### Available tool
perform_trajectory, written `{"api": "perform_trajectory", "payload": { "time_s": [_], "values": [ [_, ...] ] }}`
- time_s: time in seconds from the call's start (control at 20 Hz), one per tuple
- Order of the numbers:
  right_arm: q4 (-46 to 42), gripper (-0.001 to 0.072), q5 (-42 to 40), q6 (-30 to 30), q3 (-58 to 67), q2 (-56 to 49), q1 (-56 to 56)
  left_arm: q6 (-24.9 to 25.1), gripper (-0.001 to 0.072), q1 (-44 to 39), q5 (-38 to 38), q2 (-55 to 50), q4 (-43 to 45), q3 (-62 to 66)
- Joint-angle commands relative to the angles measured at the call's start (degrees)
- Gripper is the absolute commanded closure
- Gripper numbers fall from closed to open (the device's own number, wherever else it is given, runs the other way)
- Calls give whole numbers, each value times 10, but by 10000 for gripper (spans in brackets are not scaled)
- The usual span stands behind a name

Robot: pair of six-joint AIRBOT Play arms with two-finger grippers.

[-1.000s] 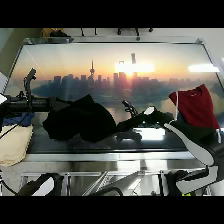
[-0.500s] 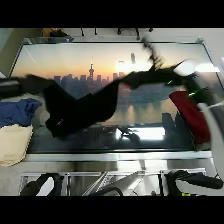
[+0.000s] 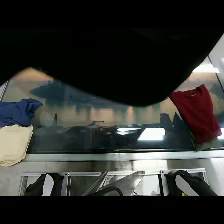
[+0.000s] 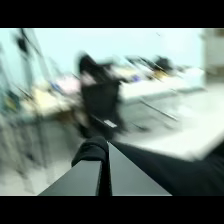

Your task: Fold the shirts.

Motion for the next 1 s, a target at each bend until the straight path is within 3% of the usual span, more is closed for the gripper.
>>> {"api": "perform_trajectory", "payload": {
  "time_s": [0.0, 0.2, 0.3, 0.4, 0.55, 0.7, 0.95],
  "values": [
    [-13, 695, 7, 1, 10, 6, -35, -20, 695, 33, 1, -5, 19, 43],
    [29, 695, 76, 20, -12, -75, -40, -23, 695, -20, -22, -56, 4, -40],
    [29, 695, 83, 33, -52, -124, -40, 0, 695, -74, -26, -98, 5, -106],
    [28, 695, 72, 33, -104, -181, -36, 33, 696, -156, 13, -165, 21, -180],
    [28, 694, 18, 28, -188, -282, -7, 100, 696, -275, 134, -296, 91, -240],
    [12, 695, -55, 14, -229, -407, 18, 117, 695, -346, 247, -475, 158, -210],
    [13, 695, -142, 30, -222, -554, 16, 66, 696, -334, 146, -713, 156, -39]
  ]
}}
